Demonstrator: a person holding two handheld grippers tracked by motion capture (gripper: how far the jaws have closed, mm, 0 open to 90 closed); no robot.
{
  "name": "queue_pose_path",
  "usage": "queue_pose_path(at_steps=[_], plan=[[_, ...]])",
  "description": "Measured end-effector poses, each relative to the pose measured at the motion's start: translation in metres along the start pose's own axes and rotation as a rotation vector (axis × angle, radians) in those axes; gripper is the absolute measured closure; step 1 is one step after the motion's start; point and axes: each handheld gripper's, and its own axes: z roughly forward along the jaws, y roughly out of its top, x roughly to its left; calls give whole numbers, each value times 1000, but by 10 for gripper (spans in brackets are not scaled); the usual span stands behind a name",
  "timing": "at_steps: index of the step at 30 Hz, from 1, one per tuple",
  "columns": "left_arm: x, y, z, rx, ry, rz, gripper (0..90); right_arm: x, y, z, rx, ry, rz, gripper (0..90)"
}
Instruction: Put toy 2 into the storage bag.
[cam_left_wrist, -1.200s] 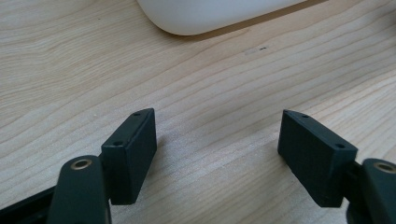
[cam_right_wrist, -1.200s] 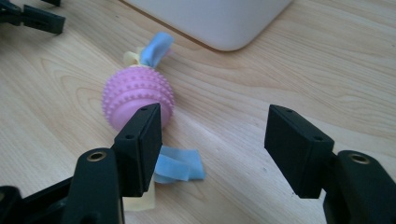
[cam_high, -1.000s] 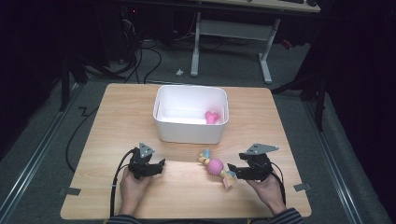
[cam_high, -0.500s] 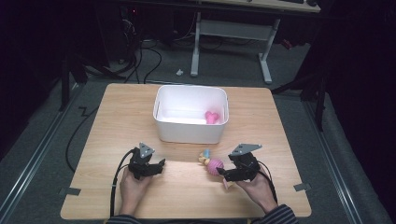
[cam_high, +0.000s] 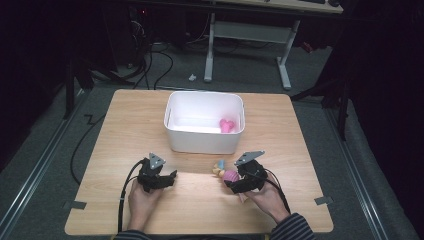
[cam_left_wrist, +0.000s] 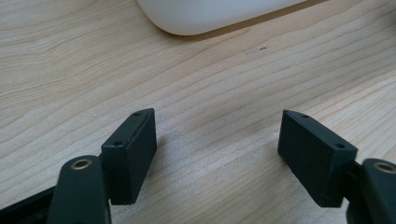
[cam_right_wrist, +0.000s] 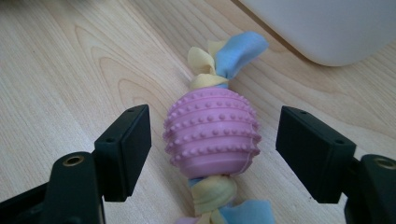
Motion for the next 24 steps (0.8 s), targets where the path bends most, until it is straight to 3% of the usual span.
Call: queue_pose_path(at_steps=[10, 24], plan=[[0, 0, 0, 0, 0, 0, 284, -3, 3, 16, 89, 25, -2, 248], [0, 0, 0, 1, -1, 1, 282, -3, 5, 23, 117, 9, -11, 328]])
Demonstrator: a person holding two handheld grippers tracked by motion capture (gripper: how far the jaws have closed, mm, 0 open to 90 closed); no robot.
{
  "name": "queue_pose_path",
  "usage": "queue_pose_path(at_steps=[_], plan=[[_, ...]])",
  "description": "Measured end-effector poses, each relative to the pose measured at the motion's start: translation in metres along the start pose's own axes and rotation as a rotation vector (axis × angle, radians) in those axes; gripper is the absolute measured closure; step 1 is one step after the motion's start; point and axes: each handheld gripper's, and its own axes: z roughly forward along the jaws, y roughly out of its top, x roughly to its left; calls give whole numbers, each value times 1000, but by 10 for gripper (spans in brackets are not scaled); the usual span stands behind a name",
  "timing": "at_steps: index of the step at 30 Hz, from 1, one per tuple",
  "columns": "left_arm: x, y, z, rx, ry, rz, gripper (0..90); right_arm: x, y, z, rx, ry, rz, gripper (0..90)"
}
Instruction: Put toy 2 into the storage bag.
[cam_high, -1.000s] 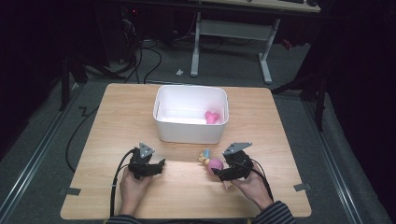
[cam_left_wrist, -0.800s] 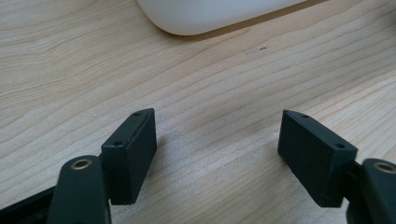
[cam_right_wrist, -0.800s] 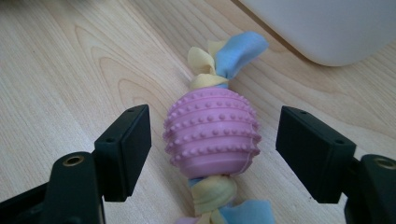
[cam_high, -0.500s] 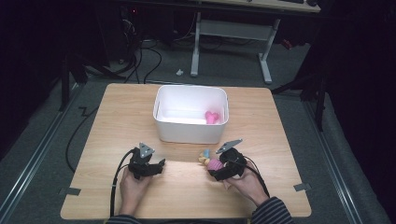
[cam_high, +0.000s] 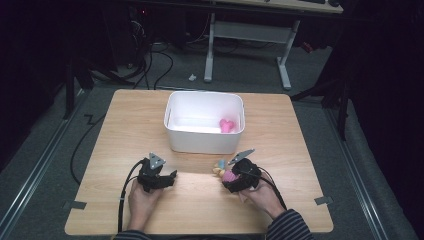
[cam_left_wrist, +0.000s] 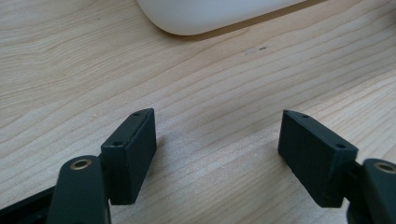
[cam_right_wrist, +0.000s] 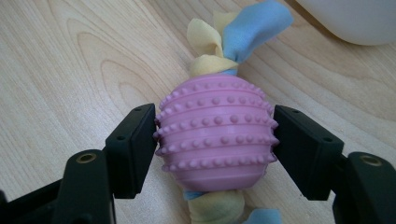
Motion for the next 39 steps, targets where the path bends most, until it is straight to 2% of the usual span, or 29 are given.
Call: queue_pose_path(at_steps=[13, 17, 28, 35, 39], plan=[[0, 0, 0, 0, 0, 1, 282, 0, 0, -1, 1, 1, 19, 337], [0, 0, 0, -1, 0, -1, 282, -2, 0, -6, -15, 11, 28, 338], [0, 0, 0, -1, 0, 0, 282, -11, -1, -32, -64, 23, 34, 339], [0, 0, 0, -1, 0, 0, 282, -17, -1, -54, -143, 16, 27, 339], [0, 0, 0, -1, 0, 0, 282, -20, 0, -66, -159, 11, 32, 339]])
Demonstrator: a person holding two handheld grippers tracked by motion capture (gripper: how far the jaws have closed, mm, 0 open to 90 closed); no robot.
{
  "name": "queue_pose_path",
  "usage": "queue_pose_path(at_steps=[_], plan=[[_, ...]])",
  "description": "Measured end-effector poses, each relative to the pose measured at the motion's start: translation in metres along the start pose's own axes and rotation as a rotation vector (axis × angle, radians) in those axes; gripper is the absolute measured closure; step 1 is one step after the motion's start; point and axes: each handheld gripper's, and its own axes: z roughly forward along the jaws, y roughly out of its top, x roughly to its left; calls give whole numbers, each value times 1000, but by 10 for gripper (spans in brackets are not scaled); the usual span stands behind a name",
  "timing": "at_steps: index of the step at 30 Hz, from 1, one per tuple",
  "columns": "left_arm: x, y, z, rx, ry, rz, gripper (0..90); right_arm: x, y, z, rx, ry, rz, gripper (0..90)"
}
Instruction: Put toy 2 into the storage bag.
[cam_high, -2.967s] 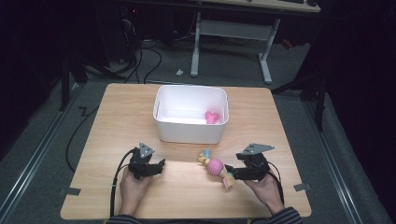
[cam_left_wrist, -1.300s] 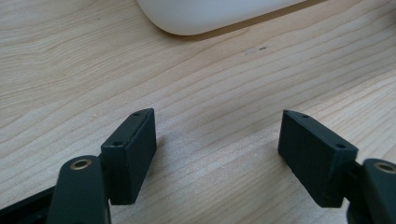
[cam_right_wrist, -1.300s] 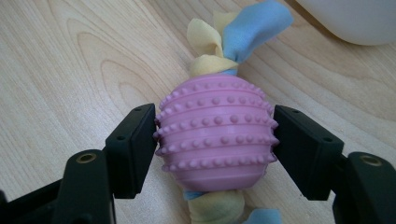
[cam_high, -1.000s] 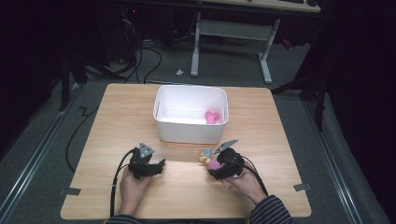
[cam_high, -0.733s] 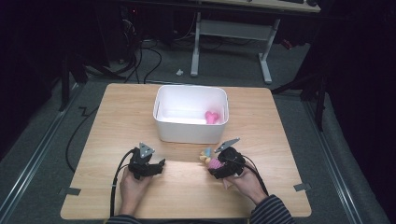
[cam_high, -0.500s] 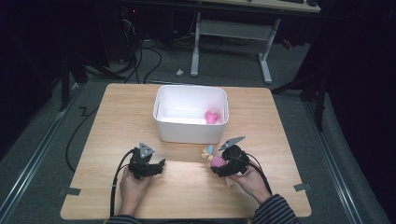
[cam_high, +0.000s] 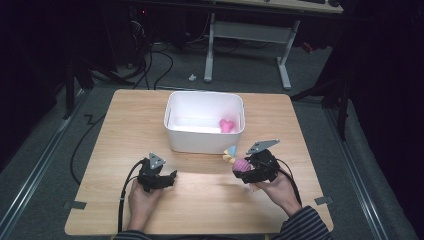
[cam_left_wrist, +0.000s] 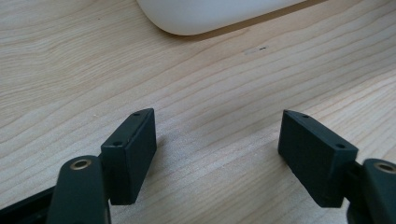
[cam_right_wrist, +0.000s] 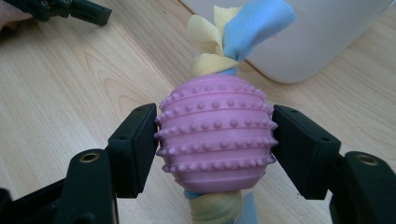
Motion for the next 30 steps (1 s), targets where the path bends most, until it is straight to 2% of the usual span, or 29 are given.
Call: queue_pose_path(at_steps=[11, 20, 30], plan=[[0, 0, 0, 0, 0, 0, 282, -10, 17, -26, -55, 15, -31, 339], [0, 0, 0, 0, 0, 1, 282, -15, 40, -47, -89, 15, -65, 340], [0, 0, 0, 2, 1, 1, 282, -19, 63, -56, -99, 23, -89, 341]])
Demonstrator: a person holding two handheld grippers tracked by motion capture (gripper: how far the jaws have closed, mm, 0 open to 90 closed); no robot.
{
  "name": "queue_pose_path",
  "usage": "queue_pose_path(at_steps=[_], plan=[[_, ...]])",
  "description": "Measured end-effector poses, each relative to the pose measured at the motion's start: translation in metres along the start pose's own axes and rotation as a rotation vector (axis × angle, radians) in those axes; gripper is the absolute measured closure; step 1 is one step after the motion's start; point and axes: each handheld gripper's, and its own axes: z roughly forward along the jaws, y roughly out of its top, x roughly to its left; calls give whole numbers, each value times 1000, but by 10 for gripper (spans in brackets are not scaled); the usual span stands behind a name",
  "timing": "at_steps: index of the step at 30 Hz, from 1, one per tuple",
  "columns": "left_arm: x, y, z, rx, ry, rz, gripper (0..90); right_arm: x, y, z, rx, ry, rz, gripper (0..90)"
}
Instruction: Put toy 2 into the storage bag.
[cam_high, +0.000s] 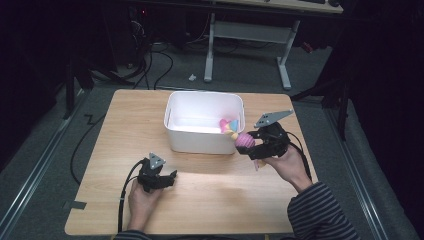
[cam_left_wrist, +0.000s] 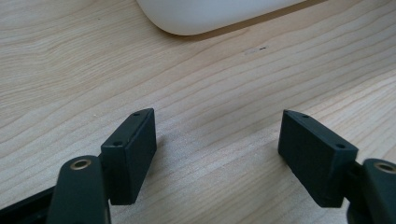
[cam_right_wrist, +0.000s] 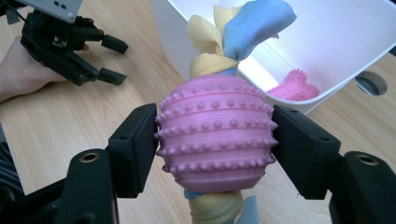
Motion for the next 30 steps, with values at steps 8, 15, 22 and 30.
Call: queue_pose_path(at_steps=[8, 15, 22, 30], plan=[[0, 0, 0, -2, -1, -1, 282, -5, 23, -2, -4, 17, -24, 340], [0, 0, 0, -2, -1, -1, 282, -13, 42, -2, -6, 32, -10, 340], [0, 0, 0, -2, -1, -1, 282, -17, 56, 8, 4, 41, -5, 341], [0, 0, 0, -2, -1, -1, 282, -27, 66, 20, 19, 60, 29, 341]])
